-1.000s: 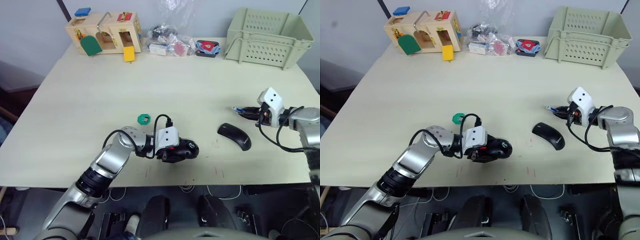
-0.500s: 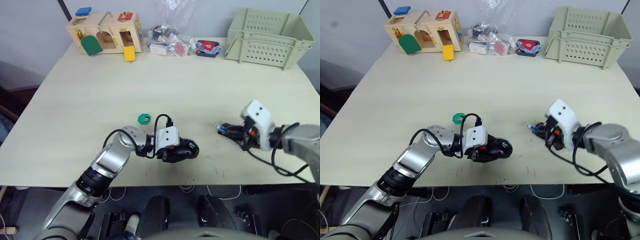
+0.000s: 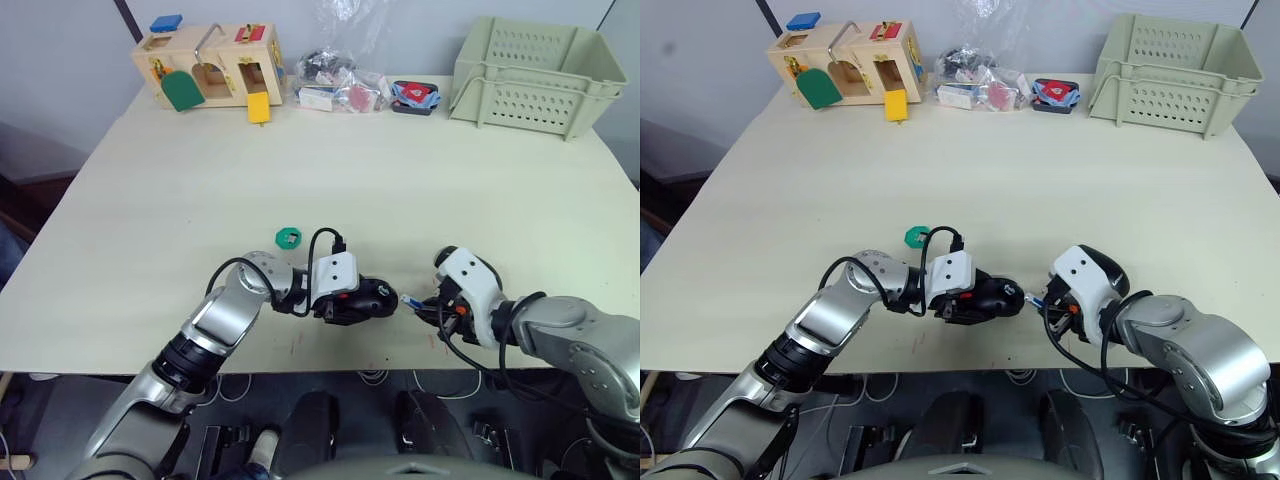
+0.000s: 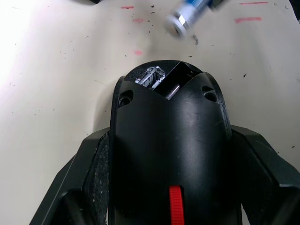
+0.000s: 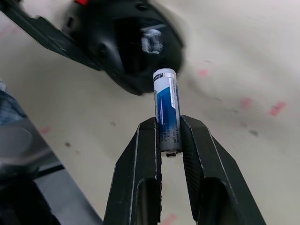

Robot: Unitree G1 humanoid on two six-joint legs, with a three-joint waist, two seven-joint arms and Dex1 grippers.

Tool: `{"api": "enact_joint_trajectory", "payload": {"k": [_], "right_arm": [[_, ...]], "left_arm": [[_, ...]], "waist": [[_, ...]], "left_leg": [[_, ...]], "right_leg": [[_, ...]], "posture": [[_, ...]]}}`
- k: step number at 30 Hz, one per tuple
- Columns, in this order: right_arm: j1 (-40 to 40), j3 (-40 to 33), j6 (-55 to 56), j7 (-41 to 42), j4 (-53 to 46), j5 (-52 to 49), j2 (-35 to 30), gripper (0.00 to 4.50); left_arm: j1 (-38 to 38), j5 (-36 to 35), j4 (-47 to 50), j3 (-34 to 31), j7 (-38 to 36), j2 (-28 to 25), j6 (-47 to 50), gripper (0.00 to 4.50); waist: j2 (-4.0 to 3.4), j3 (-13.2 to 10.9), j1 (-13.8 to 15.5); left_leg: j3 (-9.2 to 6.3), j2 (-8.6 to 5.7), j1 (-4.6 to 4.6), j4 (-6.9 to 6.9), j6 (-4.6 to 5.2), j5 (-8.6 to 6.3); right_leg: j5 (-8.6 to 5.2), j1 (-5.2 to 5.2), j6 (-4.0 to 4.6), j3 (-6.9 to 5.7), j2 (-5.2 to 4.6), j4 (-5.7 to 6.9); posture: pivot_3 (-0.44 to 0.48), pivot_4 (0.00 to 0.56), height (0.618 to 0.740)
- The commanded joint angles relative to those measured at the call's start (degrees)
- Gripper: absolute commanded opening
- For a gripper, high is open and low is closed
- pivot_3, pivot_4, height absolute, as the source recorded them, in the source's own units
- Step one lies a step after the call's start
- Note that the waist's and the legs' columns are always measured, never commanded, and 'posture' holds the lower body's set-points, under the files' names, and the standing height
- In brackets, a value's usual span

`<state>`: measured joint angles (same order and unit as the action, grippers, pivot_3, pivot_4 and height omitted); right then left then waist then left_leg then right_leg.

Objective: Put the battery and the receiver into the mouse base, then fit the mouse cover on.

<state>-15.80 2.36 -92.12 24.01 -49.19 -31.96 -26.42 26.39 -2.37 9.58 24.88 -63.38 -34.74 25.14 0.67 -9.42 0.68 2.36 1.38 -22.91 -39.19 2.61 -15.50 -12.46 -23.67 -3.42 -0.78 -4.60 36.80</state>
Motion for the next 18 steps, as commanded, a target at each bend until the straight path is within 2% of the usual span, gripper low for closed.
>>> {"api": "enact_joint_trajectory", "payload": {"k": [1,11,18], "right_arm": [[-0.52,0.09,-0.38,-3.08,-1.11,-3.04,0.44,0.13],[-2.89,1.88,-0.38,-9.83,2.95,-11.68,-0.38,0.13],[-5.88,2.74,-0.38,-18.3,8.37,-19.92,-1.07,0.13]], "left_arm": [[0.36,1.66,0.55,0.7,0.75,-0.66,1.68,2.91],[0.5,2.62,1.71,1.64,1.16,-0.87,3.5,2.91],[0.36,2.68,2.14,1.69,1.17,-0.87,3.9,2.91]], "waist": [[0.02,-0.01,0.0],[0.03,-0.01,0.01],[0.05,0.0,-0.05]], "left_leg": [[0.0,0.0,0.0,0.0,0.0,0.0],[-0.02,0.0,-0.01,0.0,0.0,0.0],[-0.03,0.0,-0.01,0.01,0.01,0.0]], "right_leg": [[0.0,0.0,0.0,0.0,0.0,0.0],[0.0,0.0,0.0,-0.02,0.0,-0.01],[0.0,0.0,0.0,-0.02,0.0,-0.02]], "posture": [[0.0,0.15,0.74],[0.0,0.15,0.74],[0.0,0.15,0.74]]}}
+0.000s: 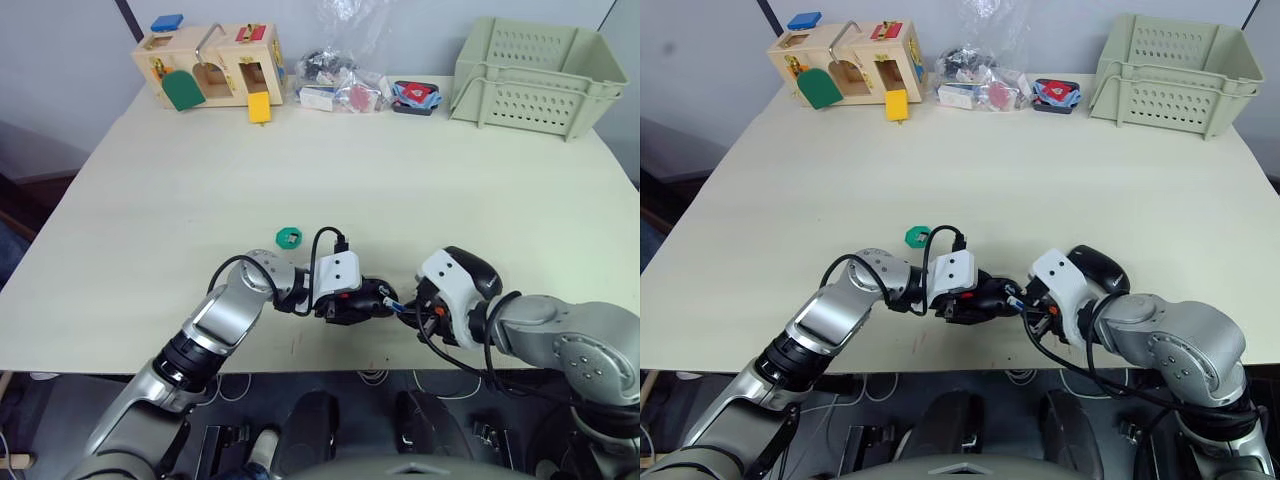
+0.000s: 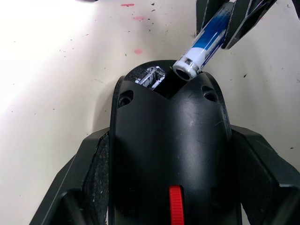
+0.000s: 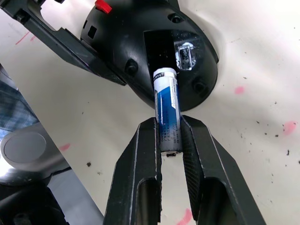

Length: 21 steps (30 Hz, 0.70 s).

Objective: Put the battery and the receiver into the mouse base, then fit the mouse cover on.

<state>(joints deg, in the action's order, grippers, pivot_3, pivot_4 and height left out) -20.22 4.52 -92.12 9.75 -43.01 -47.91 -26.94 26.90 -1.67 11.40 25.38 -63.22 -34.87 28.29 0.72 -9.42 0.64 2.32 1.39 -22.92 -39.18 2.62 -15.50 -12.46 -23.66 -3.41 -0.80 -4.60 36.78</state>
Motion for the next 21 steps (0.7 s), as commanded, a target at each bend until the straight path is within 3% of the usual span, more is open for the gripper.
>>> {"api": "enact_joint_trajectory", "payload": {"k": [1,16,18,21], "right_arm": [[-1.91,0.41,-0.38,-5.76,3.35,-5.78,-0.37,0.13],[-11.48,0.91,0.24,-37.82,20.16,-37.2,2.1,0.13],[-11.9,2.19,2.38,-40.78,20.78,-41.61,0.05,1.15],[-12.42,4.52,6.74,-44.56,20.64,-48.43,-4.51,2.26]], "left_arm": [[-0.15,2.01,0.36,1.19,1.04,-0.71,0.78,2.91],[-0.41,2.21,0.49,1.49,1.56,-0.35,0.95,2.91],[-0.4,2.15,0.42,1.47,1.55,-0.27,1.01,2.91],[-0.3,2.12,0.18,1.43,1.61,-0.08,1.02,2.91]], "waist": [[0.0,0.0,0.02],[0.12,0.07,-0.91],[0.12,0.07,-0.94],[0.11,0.06,-0.74]], "left_leg": [[0.0,0.0,0.0,0.0,0.0,0.0],[-0.01,0.08,0.02,0.05,0.02,-0.01],[-0.02,0.09,0.02,0.05,0.02,-0.01],[-0.04,0.11,-0.02,0.06,0.02,-0.01]], "right_leg": [[0.0,0.0,0.0,0.0,0.0,0.0],[0.01,0.01,0.01,-0.02,0.02,0.0],[0.01,0.01,0.01,-0.02,0.02,0.0],[0.01,0.0,0.01,-0.04,-0.03,-0.01]], "posture": [[0.0,0.15,0.74],[0.0,0.15,0.74],[0.0,0.15,0.74],[0.0,0.15,0.74]]}}
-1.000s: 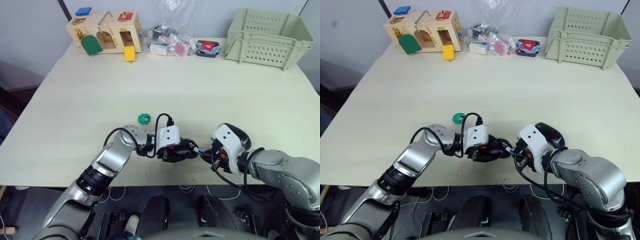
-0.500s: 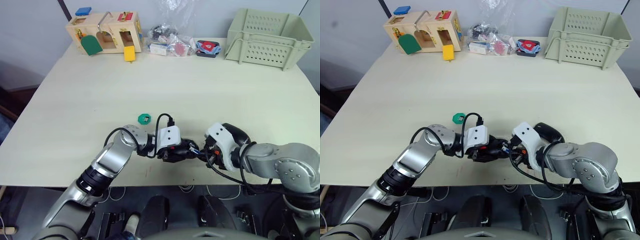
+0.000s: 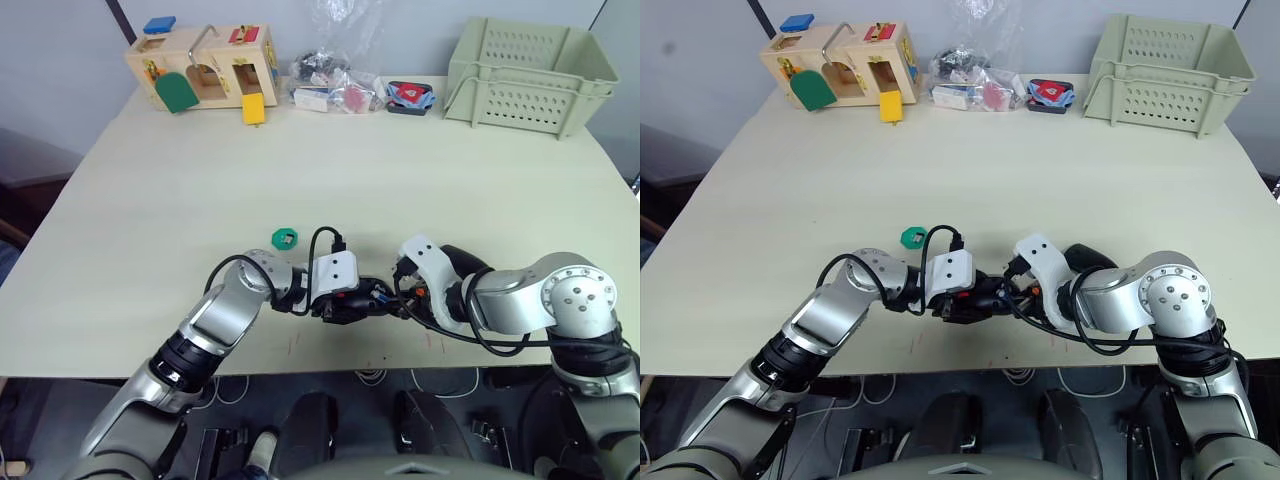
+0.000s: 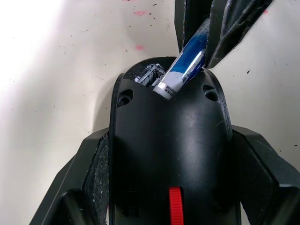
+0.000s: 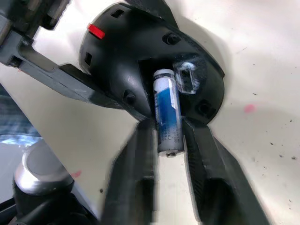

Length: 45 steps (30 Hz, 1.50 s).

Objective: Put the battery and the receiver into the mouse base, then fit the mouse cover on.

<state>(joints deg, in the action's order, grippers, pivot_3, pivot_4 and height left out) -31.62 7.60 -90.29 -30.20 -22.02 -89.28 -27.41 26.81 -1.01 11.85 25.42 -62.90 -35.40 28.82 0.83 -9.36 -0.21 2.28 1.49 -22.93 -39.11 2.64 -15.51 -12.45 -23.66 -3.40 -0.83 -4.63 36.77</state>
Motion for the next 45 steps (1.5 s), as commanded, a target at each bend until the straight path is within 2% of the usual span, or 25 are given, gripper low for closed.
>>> {"api": "enact_joint_trajectory", "payload": {"k": [1,2,7,11,16,24,27,29,32,35,45], "right_arm": [[-1.23,2.58,6.65,-5.8,-0.54,-9.33,-5.9,2.74],[-1.41,3.52,8.19,-6.5,-0.95,-11.13,-7.73,3.26],[-1.72,6.29,13.62,-5.46,-4.48,-15.9,-15.88,3.26],[-0.42,6.12,15.41,-0.37,-7.65,-12.73,-18.94,3.26],[5.19,4.24,21.21,15.28,-16.07,5.01,-19.91,3.26],[17.97,4.19,36.45,37.22,-20.44,27.8,-20.37,3.26],[23.88,6.09,46.95,46.9,-20.32,39.65,-21.3,2.44],[26.22,6.46,52.26,50.74,-18.49,44.66,-19.97,1.42],[28.04,6.61,58.41,54.85,-16.05,49.78,-17.16,0.16],[28.74,7.81,63.9,59.14,-12.9,55.46,-14.87,0.06],[29.75,8.22,71.55,66.63,-5.96,62.86,-7.7,0.06]], "left_arm": [[-0.19,1.49,-0.33,1.4,1.3,0.51,0.49,2.91],[-0.17,1.51,-0.4,1.4,1.31,0.55,0.46,2.91],[-0.06,1.52,-0.71,1.33,1.23,0.61,0.21,2.91],[0.21,1.63,-1.52,1.39,1.22,0.98,-0.2,2.91],[0.5,1.78,-2.35,1.33,1.09,1.34,-0.73,2.91],[-0.38,1.64,-1.37,1.19,1.18,0.92,-0.76,2.91],[-0.95,1.65,-0.53,1.1,1.39,0.66,-0.61,2.91],[-1.09,1.62,-0.32,1.12,1.5,0.58,-0.53,2.91],[-1.19,1.57,-0.13,1.15,1.61,0.51,-0.4,2.91],[-1.03,1.55,-0.34,1.2,1.61,0.6,-0.36,2.91],[-0.3,1.46,-0.85,1.29,1.39,0.87,-0.1,2.91]], "waist": [[0.0,-0.01,0.12],[0.0,-0.01,0.09],[0.02,-0.02,0.1],[0.01,-0.02,0.23],[0.01,-0.02,0.98],[0.01,-0.01,1.06],[0.01,-0.02,1.03],[0.02,-0.02,1.02],[0.02,-0.02,0.99],[0.02,-0.02,0.99],[0.04,-0.03,1.03]], "left_leg": [[-0.02,-0.02,-0.06,0.0,0.02,-0.01],[0.0,-0.02,-0.08,0.0,0.08,-0.05],[0.04,-0.08,-0.1,-0.01,0.13,-0.07],[0.03,-0.06,-0.11,0.0,0.13,-0.08],[0.02,-0.05,-0.12,-0.01,0.13,-0.08],[-0.04,-0.05,-0.12,-0.01,0.13,-0.08],[-0.03,-0.06,-0.12,-0.02,0.13,-0.08],[-0.03,-0.09,-0.12,-0.01,0.13,-0.08],[-0.01,-0.13,-0.1,-0.01,0.13,-0.08],[0.01,-0.12,-0.09,-0.01,0.13,-0.08],[0.02,-0.13,-0.08,-0.02,0.13,-0.07]], "right_leg": [[0.0,-0.01,-0.01,-0.03,-0.06,-0.03],[0.0,-0.01,-0.02,-0.03,-0.08,-0.07],[0.0,-0.01,-0.05,-0.01,-0.16,-0.12],[-0.03,-0.01,0.0,-0.01,-0.16,-0.15],[-0.12,-0.01,0.12,-0.03,-0.16,-0.18],[-0.22,0.0,-0.02,-0.09,-0.15,-0.22],[-0.24,0.0,-0.06,-0.08,-0.14,-0.22],[-0.26,0.0,-0.08,-0.08,-0.13,-0.22],[-0.27,0.0,-0.11,-0.07,-0.08,-0.23],[-0.28,0.0,-0.11,-0.06,-0.05,-0.22],[-0.25,0.01,-0.07,-0.06,-0.04,-0.21]], "posture": [[0.0,0.15,0.74],[0.0,0.15,0.74],[0.0,0.15,0.74],[0.0,0.15,0.74],[0.0,0.15,0.74],[0.0,0.15,0.74],[0.0,0.15,0.74],[0.0,0.15,0.74],[0.0,0.15,0.74],[0.0,0.15,0.74],[0.0,0.15,0.74]]}}
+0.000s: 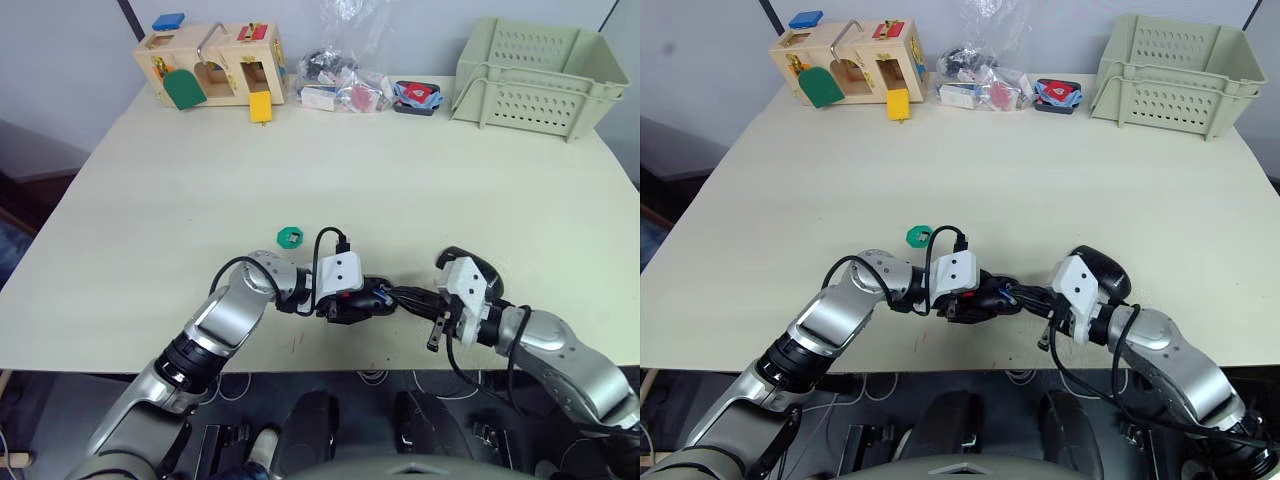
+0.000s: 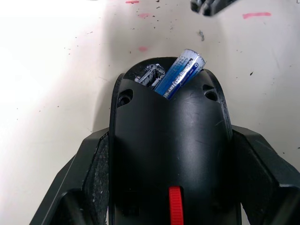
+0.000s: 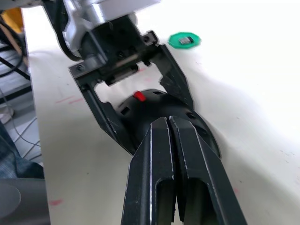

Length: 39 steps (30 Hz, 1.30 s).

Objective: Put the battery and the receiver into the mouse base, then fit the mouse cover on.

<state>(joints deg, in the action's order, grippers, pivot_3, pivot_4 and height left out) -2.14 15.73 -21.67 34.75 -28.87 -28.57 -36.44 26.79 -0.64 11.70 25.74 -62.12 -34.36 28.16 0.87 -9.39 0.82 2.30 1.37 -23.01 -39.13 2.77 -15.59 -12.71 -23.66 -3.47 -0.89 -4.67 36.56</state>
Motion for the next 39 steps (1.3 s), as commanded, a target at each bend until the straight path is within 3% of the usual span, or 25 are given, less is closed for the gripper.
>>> {"api": "enact_joint_trajectory", "payload": {"k": [1,16,24,31,39], "right_arm": [[0.35,-0.04,3.46,2.04,1.64,2.45,2.21,0.06],[1.12,0.69,6.4,6.89,12.91,8.25,8.82,0.06],[0.58,3.4,4.75,8.5,20.92,13.54,8.19,0.06],[-0.34,2.49,0.09,8.49,18.49,13.54,6.43,0.06],[4.26,-5.27,14.43,11.2,12.1,8.92,7.81,0.06]], "left_arm": [[-0.31,1.07,-0.57,1.0,0.64,-0.12,0.65,2.91],[-0.25,0.96,-0.51,0.94,0.55,-0.16,1.33,2.91],[-0.58,0.87,0.14,1.04,0.53,-0.16,1.71,2.91],[-0.64,0.95,0.14,1.05,0.56,0.0,1.87,2.91],[-0.2,1.05,-0.65,1.1,0.72,0.54,1.53,2.91]], "waist": [[0.0,0.0,0.0],[0.01,0.04,-0.07],[0.25,0.37,-0.09],[0.43,0.74,-0.08],[0.4,0.69,0.05]], "left_leg": [[0.0,0.0,0.0,0.0,0.0,0.0],[0.06,-0.02,0.1,0.0,0.0,0.0],[0.09,0.0,0.22,0.0,-0.01,0.0],[0.1,0.03,0.25,0.01,-0.01,0.0],[0.11,0.0,0.19,0.0,-0.01,0.0]], "right_leg": [[0.0,0.0,0.0,0.0,0.0,0.0],[0.1,0.03,0.17,0.07,0.01,0.07],[0.1,0.08,0.21,0.1,0.04,0.13],[0.11,0.1,0.23,0.11,0.05,0.13],[0.1,0.09,0.23,0.11,0.03,0.11]], "posture": [[0.0,0.15,0.74],[0.0,0.15,0.74],[0.0,0.15,0.74],[0.0,0.15,0.74],[0.0,0.15,0.74]]}}
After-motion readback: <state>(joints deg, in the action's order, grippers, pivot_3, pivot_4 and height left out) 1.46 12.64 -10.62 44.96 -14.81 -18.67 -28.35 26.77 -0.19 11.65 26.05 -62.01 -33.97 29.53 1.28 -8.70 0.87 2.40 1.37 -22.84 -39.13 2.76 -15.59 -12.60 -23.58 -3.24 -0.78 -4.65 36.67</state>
